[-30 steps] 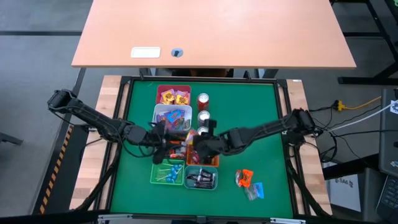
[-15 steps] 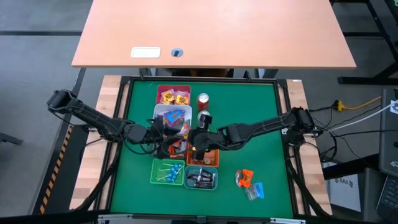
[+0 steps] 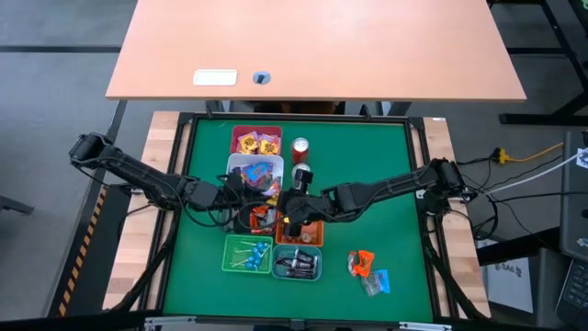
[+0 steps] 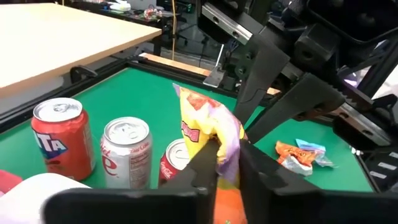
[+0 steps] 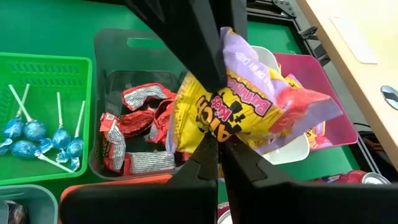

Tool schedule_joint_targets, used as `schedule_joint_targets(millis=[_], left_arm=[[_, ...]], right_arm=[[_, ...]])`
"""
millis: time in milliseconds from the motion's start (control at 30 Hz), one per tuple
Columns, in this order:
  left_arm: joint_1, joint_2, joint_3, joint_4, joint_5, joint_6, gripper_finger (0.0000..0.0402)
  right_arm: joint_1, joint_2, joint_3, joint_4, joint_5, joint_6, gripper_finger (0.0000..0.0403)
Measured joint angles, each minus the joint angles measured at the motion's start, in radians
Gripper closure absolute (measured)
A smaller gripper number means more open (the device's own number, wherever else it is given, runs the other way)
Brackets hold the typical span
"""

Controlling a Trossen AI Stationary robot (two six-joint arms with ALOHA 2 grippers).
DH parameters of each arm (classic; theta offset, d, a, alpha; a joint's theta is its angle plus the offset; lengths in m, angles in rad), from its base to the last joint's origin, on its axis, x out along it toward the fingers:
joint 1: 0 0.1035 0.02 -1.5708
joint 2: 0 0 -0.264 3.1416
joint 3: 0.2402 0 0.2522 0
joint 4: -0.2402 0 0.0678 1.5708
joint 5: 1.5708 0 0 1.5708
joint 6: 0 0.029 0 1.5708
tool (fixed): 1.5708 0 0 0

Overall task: Sort candy
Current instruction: Put the yellow candy into the red bin

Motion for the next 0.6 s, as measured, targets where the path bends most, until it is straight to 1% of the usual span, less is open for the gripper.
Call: schedule_joint_targets(millis=[100,200,300,400,600], left_arm=[[0.000,0.000,0.000,0.000,0.000,0.006,0.0392],[0.000,0.000,0.000,0.000,0.001,0.006,0.0396],[0.000,0.000,0.000,0.000,0.002,0.007,0.0399],[0.000,0.000,0.000,-0.002,-0.001,0.007,0.0400],[0.017,0.000,0.000,-0.011,-0.006,0.007,0.0401]], right_arm=[[0.000,0.000,0.000,0.000,-0.001,0.001,0.0398],[0.000,0.000,0.000,0.002,-0.013,0.009,0.0395],[0.000,0.000,0.000,0.007,-0.028,0.030,0.0384],[0.000,0.000,0.000,0.010,-0.050,0.029,0.0354],[0.000,-0.002,0.001,-0.002,-0.054,0.026,0.0276]])
